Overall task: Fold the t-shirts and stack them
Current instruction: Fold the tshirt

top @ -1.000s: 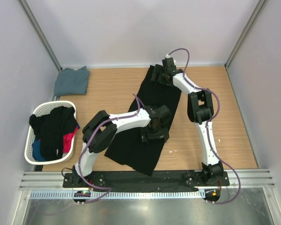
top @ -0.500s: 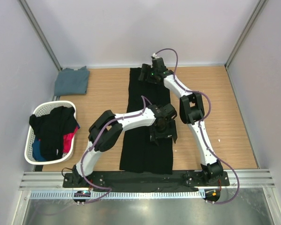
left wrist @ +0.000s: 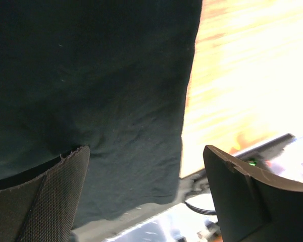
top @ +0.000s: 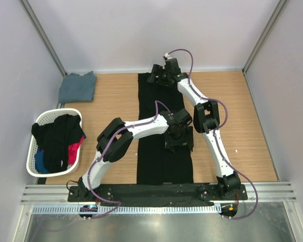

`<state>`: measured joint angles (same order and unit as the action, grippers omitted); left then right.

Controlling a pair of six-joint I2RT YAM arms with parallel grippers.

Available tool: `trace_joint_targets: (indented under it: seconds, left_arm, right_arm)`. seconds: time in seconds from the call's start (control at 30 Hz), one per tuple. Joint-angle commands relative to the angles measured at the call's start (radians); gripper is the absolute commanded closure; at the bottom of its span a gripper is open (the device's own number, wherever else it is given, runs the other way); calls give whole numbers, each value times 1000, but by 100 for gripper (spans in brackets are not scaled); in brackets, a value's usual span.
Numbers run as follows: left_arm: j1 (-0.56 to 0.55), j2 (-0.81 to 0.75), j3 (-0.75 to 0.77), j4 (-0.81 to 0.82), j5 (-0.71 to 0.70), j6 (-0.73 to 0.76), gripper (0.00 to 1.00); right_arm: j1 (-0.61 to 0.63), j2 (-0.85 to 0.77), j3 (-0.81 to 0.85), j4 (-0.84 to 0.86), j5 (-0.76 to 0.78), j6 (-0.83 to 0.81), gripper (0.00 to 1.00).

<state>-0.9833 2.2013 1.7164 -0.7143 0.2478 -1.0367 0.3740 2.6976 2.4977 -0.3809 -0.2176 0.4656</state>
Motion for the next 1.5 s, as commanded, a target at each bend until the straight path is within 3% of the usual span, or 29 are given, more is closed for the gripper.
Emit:
trace_joint_targets:
  seconds: [0.0,0.23,0.33,0.43,0.57,0.63,0.67,0.8,0.93,1.07,1.3,1.47]
  left_arm:
    - [21,-83,-11,-37,-137,162,5]
    - [112,-371,-109,-112,-179,256,4]
    - [182,-517,-220,-90,-127,251,4]
    - [256,-647,-338,-106,-119,215,3]
    - [333,-782,-569,-68,-73,114,4]
    - [350,-848,-645,-53,-35,78,6]
    - [350,-874,-723,-44,-18,58,6]
    - [345,-1011,-904,30,18,-46,8]
    - [327,-1097,-1008,58,44,-92,12]
    - [226,-1100,-1063,64,18,-135,17]
    - [94,-1094,-1124,81,-45,-221,24]
    - [32,-1111,-1215,174,-50,-302,27]
  right_arm:
    - [-39,-230,58,54,-25,40,0]
    - [-116,-562,-39,-7,-20,67,0]
    - [-135,-686,-201,-105,3,39,0]
    - [-141,-867,-471,-208,50,22,0]
    - [-139,-1160,-1017,-240,12,71,0]
    - [-138,-1249,-1172,-265,0,94,0]
    - [-138,-1289,-1292,-298,-6,96,2]
    - [-136,-1523,-1511,-406,-25,142,9]
    - [-135,-1673,-1698,-499,-69,180,22]
    - [-133,-1759,-1855,-564,-107,203,36]
    - [-132,-1868,-1970,-647,-155,199,40]
    - [-127,-1920,-2072,-615,-245,220,43]
